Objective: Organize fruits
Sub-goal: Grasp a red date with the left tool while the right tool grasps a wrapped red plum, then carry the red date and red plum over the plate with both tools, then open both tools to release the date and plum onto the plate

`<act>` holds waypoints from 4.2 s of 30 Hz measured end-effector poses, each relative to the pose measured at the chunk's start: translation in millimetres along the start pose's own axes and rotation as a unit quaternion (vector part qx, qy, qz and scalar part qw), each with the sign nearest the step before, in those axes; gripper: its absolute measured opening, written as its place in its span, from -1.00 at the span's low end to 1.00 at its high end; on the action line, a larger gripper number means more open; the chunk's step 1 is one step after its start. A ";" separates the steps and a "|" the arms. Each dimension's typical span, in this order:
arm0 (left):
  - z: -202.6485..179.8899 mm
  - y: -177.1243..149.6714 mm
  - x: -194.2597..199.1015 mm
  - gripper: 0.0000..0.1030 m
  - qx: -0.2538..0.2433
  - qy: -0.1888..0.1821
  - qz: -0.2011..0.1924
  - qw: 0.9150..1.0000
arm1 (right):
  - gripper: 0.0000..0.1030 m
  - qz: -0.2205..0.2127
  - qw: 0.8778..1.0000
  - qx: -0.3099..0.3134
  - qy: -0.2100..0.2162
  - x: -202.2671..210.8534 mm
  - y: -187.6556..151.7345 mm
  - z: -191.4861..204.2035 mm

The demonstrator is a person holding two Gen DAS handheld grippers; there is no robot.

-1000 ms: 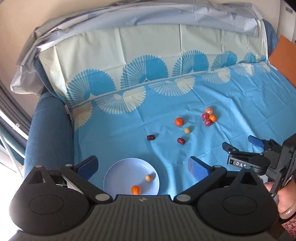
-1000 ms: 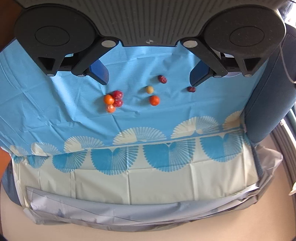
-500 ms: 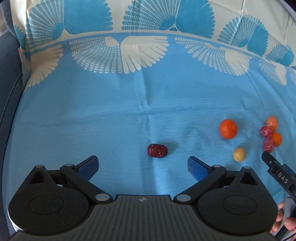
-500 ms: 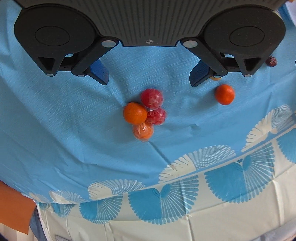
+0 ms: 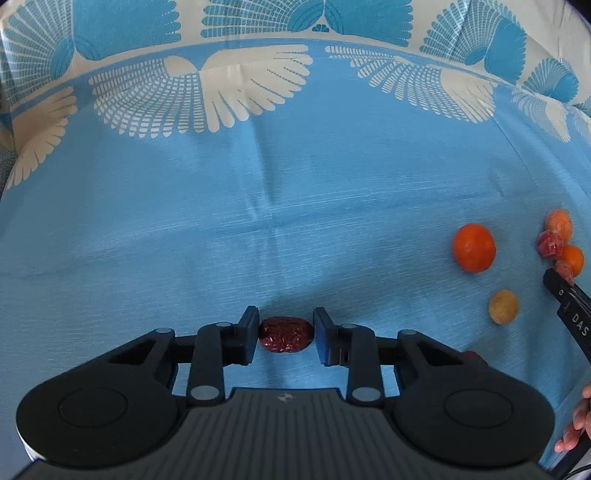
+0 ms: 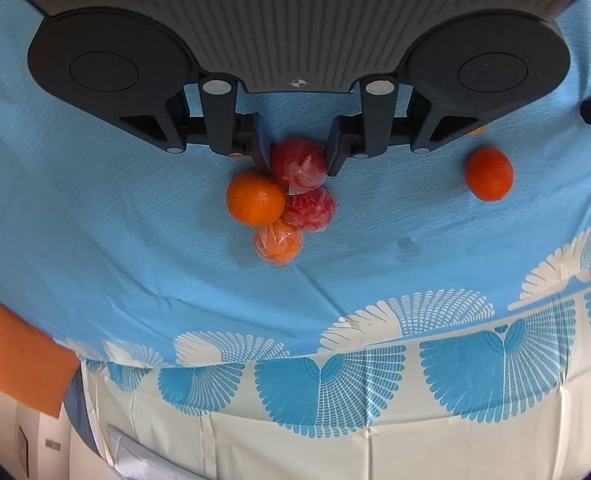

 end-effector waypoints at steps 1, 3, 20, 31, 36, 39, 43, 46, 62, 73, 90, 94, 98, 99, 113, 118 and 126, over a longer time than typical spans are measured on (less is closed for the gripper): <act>0.9 -0.7 5.4 -0.33 0.006 -0.005 -0.007 1.000 | -0.36 -0.001 1.000 -0.015 0.016 6.8 1.1 -1.2; 3.9 -3.7 16.2 -0.33 0.011 -0.006 -0.014 1.000 | -0.36 -0.002 0.998 -0.039 0.045 22.4 4.1 -2.7; 65.1 -104.6 263.0 -0.33 0.077 -0.023 -0.111 0.991 | -0.36 -0.101 0.945 -0.009 0.311 273.2 52.3 35.4; 119.5 -213.8 337.6 -0.33 0.131 -0.007 -0.111 0.985 | -0.36 -0.062 0.925 0.055 0.370 402.6 -1.6 61.3; 130.0 -247.0 356.7 -0.33 0.143 0.004 -0.123 0.982 | -0.35 -0.031 0.925 0.071 0.372 422.4 -34.5 73.3; 134.6 -263.1 364.6 -0.32 0.147 0.012 -0.126 0.981 | -0.36 -0.024 0.922 0.088 0.377 432.9 -48.4 80.2; 139.3 -278.5 372.7 -0.32 0.157 0.014 -0.131 0.979 | -0.35 -0.024 0.918 0.103 0.381 444.0 -56.0 86.7; 142.2 -286.0 378.0 -0.33 0.160 0.017 -0.138 0.977 | -0.35 -0.026 0.918 0.109 0.380 448.5 -56.9 89.7; 148.2 -287.6 375.0 -0.33 0.169 0.008 -0.137 0.976 | -0.35 -0.021 0.922 0.127 0.366 448.7 -59.7 97.8; 154.0 -281.6 363.5 -0.33 0.172 0.005 -0.128 0.977 | -0.35 -0.008 0.922 0.140 0.361 439.3 -62.7 106.1; 163.0 -259.8 321.9 -0.33 0.173 0.007 -0.097 0.980 | -0.35 0.034 0.921 0.156 0.356 395.6 -72.7 133.9; 161.6 -249.3 307.5 -0.33 0.168 0.005 -0.086 0.982 | -0.35 0.049 0.920 0.161 0.353 378.5 -77.5 142.5; 156.8 -236.1 287.1 -0.33 0.156 0.006 -0.076 0.985 | -0.35 0.061 0.920 0.177 0.345 355.7 -85.6 155.0; 155.7 -232.3 280.8 -0.33 0.152 0.008 -0.075 0.985 | -0.35 0.064 0.920 0.179 0.343 349.5 -87.7 158.3; 150.5 -189.8 179.6 -0.33 0.133 0.020 -0.029 0.991 | -0.35 0.117 0.911 0.218 0.329 265.3 -114.0 206.7; 147.3 -182.7 149.2 -0.33 0.118 0.025 -0.013 0.993 | -0.35 0.136 0.910 0.229 0.317 240.6 -123.3 215.5; 150.1 -181.5 117.1 -0.12 0.118 0.028 0.011 0.993 | -0.33 0.151 0.907 0.244 0.309 219.4 -133.5 223.7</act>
Point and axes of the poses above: each gripper's, at about its wrist camera, not at the fingertips, and x roughly against the way its jaws point, z to its left, y to its top, the point moved 9 cm from there along -x, roughly the way its jaws point, and after that the axes turned 5 degrees about y, right-handed, at the moved point
